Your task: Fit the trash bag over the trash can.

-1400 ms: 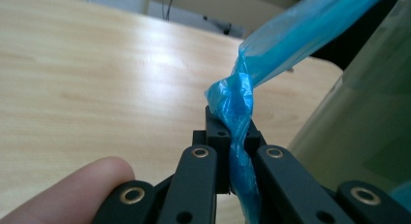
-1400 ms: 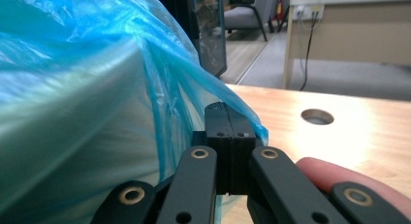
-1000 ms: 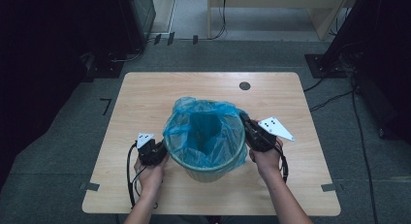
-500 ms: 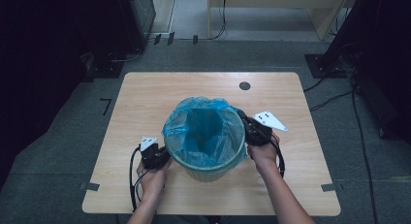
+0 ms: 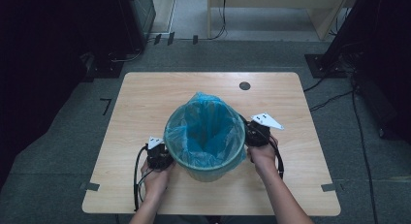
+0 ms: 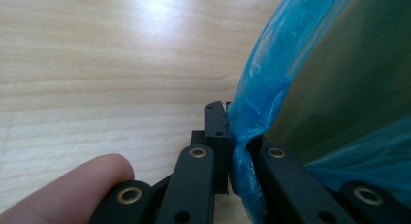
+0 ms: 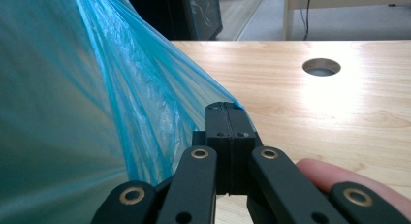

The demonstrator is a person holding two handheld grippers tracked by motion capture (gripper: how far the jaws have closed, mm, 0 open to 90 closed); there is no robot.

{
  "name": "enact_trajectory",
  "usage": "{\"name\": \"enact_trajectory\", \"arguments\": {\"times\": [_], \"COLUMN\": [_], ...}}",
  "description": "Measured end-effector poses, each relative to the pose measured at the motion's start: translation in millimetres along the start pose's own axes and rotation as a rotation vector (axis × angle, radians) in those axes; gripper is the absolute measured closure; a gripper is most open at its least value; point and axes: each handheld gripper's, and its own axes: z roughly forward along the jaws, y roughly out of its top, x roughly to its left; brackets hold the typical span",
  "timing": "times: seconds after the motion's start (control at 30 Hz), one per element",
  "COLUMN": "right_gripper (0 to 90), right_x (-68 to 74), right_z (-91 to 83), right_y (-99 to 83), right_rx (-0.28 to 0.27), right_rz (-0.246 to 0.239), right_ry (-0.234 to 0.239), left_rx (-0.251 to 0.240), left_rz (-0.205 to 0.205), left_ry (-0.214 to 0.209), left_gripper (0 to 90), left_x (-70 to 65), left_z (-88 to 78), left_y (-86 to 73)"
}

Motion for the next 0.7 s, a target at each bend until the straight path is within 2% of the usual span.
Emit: {"name": "enact_trajectory", "arguments": {"times": [0.03,0.13,0.2,0.23,0.3,0.37,0.4,0.43,0.47,0.57,0.6,0.63,0.67,0.7], "right_gripper": [90.0,90.0,90.0,90.0,90.0,90.0,90.0,90.0,90.0,90.0,90.0,84.7,69.8,69.8], "right_x": [-2.3,-6.6,-19.9,-24.3,-28.4,-35.3,-37.7,-39.8,-41.1,-43.8,-45.4,-47.0,-48.3,-48.3], "right_z": [0.2,1.3,2.9,2.6,2.0,-0.7,-2.3,-6.1,-8.1,-12.0,-13.9,-16.7,-26.3,-26.3], "right_y": [-5.2,-12.7,-29.7,-34.7,-39.4,-46.9,-49.7,-54.3,-56.1,-57.9,-58.0,-57.8,-55.9,-55.9], "right_rx": [0.012,0.035,0.081,0.096,0.110,0.134,0.143,0.161,0.167,0.177,0.183,0.182,0.130,0.130], "right_rz": [-0.012,-0.012,0.018,0.024,0.026,0.016,-0.015,-0.097,-0.129,-0.148,-0.140,-0.130,-0.114,-0.114], "right_ry": [-0.017,-0.032,-0.080,-0.098,-0.113,-0.137,-0.157,-0.181,-0.185,-0.175,-0.158,-0.129,-0.048,-0.048], "left_rx": [0.014,0.011,0.015,0.016,0.015,0.015,0.015,0.012,0.009,0.012,0.001,-0.021,-0.087,-0.087], "left_rz": [-0.012,0.004,-0.004,-0.008,0.001,0.040,0.081,0.182,0.196,0.199,0.174,0.141,0.102,0.102], "left_ry": [0.003,0.034,0.042,0.061,0.076,0.111,0.141,0.203,0.204,0.195,0.161,0.114,0.040,0.040], "left_gripper": [88.3,88.4,88.5,88.4,88.3,88.2,88.0,87.9,87.5,84.8,79.7,66.7,62.6,59.3], "left_x": [3.4,5.8,11.8,18.6,21.2,25.9,26.6,25.0,24.8,25.4,27.1,29.6,33.5,33.5], "left_z": [-1.6,-5.6,-10.1,-16.1,-19.1,-25.4,-28.0,-31.3,-32.4,-34.2,-35.2,-37.2,-45.4,-45.4], "left_y": [-0.9,-2.0,-3.9,-5.9,-6.9,-8.8,-9.9,-13.2,-14.7,-15.5,-15.6,-15.5,-14.9,-14.9]}}
